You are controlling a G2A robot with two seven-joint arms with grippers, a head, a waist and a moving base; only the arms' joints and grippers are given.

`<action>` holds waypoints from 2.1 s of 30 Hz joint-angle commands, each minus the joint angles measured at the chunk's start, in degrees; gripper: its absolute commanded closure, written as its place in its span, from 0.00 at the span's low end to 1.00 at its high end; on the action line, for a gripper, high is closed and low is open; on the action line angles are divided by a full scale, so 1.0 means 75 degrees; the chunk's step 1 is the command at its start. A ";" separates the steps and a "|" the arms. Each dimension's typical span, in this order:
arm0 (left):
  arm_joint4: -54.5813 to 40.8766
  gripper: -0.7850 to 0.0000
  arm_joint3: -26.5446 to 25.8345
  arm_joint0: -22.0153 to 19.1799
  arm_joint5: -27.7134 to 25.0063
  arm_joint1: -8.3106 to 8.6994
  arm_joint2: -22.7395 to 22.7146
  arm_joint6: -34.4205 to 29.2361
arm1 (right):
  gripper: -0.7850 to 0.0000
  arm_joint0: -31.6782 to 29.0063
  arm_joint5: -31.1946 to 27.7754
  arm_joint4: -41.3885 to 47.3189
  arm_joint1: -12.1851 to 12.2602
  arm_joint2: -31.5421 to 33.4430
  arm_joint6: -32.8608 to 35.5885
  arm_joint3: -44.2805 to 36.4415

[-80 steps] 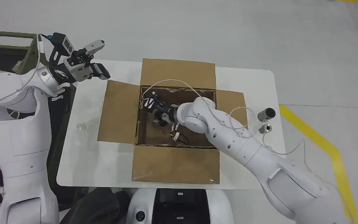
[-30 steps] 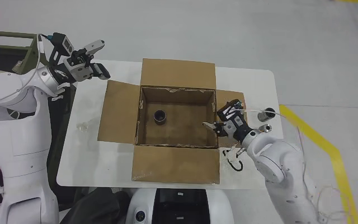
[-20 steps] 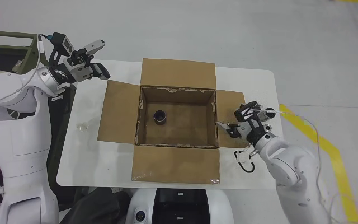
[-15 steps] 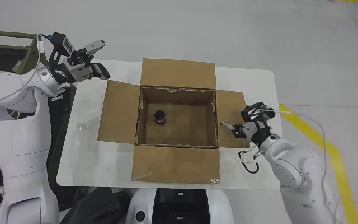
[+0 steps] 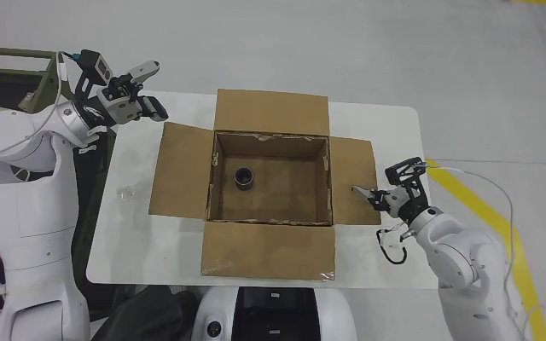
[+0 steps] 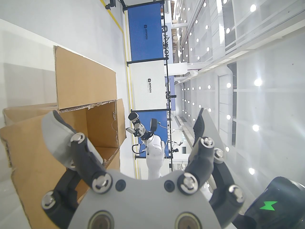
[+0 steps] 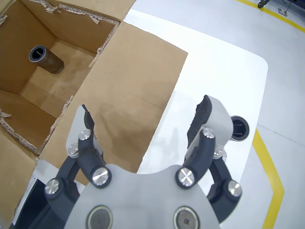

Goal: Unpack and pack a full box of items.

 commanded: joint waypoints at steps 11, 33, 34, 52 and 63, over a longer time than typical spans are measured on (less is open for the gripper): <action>0.0000 0.00 0.0000 0.0000 0.0000 0.0000 0.0000 0.0000 | 0.04 0.0001 -0.0002 -0.0002 0.0000 -0.0002 0.0001 0.0000; 0.0000 0.00 0.0000 0.0000 0.0000 0.0000 0.0000 0.0000 | 0.00 -0.0253 0.0286 0.0113 0.0041 0.0366 -0.0252 0.0199; 0.0000 0.00 0.0000 0.0000 0.0000 0.0000 0.0000 0.0000 | 0.00 -0.0298 0.0294 0.0171 0.0049 0.0466 -0.0268 0.0234; 0.0000 0.00 0.0000 0.0000 0.0000 0.0000 0.0000 0.0000 | 0.01 0.0000 0.0050 0.1378 0.0216 0.1609 0.0200 0.1895; 0.0000 0.00 0.0000 0.0000 0.0000 0.0000 0.0000 0.0000 | 0.03 0.0636 0.0099 0.1270 0.0284 0.1304 0.0486 0.2983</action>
